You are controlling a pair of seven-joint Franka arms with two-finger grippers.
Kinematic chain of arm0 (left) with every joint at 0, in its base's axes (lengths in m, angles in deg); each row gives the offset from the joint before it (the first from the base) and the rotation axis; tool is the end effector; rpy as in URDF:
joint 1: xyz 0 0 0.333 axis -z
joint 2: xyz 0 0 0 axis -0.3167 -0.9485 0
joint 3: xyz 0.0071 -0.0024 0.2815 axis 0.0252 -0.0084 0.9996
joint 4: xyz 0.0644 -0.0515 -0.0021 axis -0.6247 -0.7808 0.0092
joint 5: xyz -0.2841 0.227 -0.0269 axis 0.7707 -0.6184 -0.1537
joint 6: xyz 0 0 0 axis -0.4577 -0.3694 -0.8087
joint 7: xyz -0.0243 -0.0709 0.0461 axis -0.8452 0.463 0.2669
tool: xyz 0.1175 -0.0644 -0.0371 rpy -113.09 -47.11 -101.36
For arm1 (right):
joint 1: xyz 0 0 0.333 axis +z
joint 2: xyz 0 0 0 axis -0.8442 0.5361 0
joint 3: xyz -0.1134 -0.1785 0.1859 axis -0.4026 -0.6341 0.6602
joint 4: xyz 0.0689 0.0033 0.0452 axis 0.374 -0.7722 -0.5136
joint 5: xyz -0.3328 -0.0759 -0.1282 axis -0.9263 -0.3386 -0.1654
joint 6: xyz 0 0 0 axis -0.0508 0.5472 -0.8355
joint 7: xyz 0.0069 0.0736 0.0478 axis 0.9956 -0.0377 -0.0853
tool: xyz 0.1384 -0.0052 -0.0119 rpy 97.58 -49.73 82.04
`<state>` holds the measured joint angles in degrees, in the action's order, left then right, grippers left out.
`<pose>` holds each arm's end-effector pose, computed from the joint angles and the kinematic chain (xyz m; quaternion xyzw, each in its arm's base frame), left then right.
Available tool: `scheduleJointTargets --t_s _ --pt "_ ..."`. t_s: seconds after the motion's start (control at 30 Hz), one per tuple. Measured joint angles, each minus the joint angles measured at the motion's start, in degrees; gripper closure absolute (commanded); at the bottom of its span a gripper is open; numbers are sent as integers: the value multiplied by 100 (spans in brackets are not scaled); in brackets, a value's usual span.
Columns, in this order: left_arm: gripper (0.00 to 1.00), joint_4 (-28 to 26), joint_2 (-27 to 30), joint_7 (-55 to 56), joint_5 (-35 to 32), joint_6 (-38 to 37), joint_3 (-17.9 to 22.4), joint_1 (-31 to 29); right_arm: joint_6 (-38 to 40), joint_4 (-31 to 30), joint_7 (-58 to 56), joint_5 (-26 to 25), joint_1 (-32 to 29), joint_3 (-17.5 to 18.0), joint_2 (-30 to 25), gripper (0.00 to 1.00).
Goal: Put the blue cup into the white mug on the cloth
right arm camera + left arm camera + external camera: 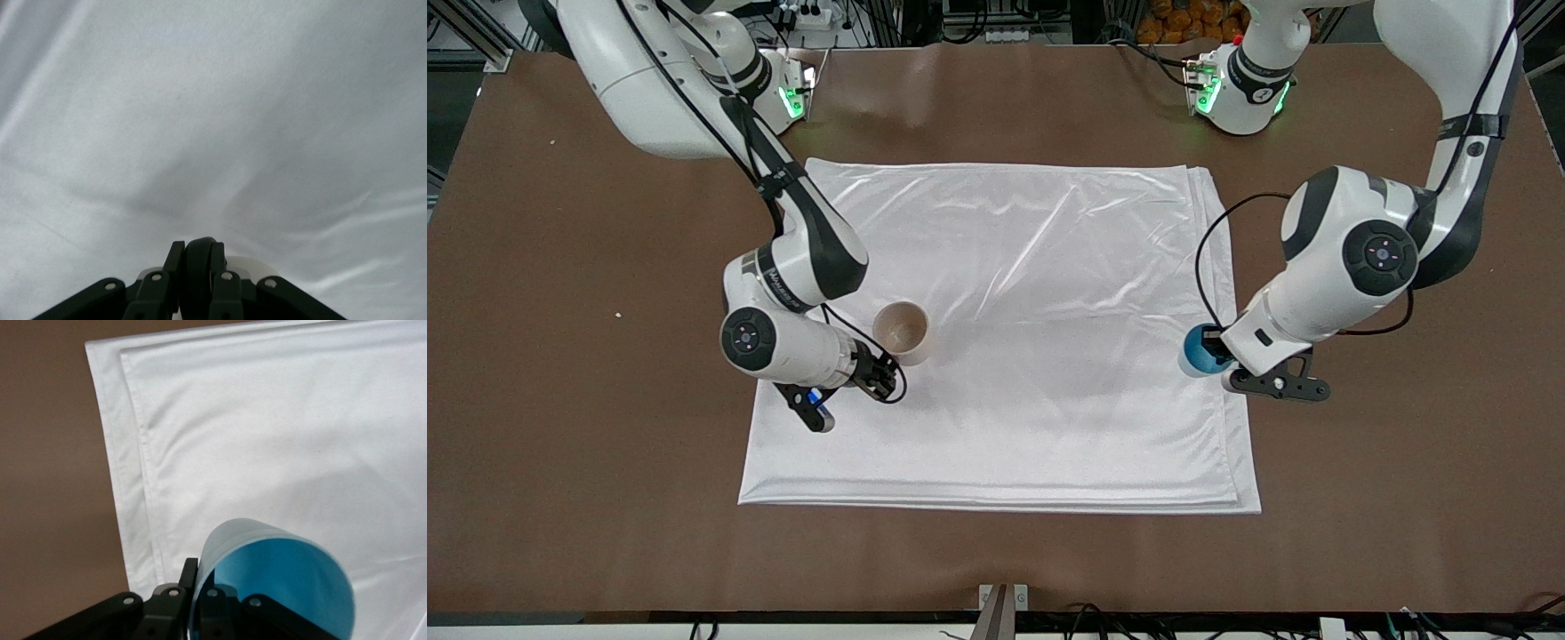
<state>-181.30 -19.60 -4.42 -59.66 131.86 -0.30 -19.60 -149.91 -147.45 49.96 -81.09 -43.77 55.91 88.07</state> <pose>0.5876 -0.1859 0.3347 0.9970 -0.0692 0.0048 0.0337 0.5986 0.2902 0.2289 -0.9068 0.4009 0.1015 0.0811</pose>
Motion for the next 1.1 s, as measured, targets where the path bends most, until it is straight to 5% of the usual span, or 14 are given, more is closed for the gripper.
scheduleJointTargets --t_s 0.63,0.7,0.77,0.83,1.1 --pt "100 36 -206 1232 0 -6 -164 690 -1127 124 1642 0 865 -4 524 100" --pt "100 70 -287 1263 0 -6 -164 715 -1172 168 1696 0 917 -4 589 75" --pt "100 97 -373 1300 0 -5 -165 754 -1199 192 1707 0 940 -6 631 28" --pt "100 130 -462 1395 0 6 -165 827 -1202 210 1707 0 943 -12 653 5" --pt "100 388 -698 1748 0 24 -162 1158 -1202 253 1706 -1 943 -48 663 0"
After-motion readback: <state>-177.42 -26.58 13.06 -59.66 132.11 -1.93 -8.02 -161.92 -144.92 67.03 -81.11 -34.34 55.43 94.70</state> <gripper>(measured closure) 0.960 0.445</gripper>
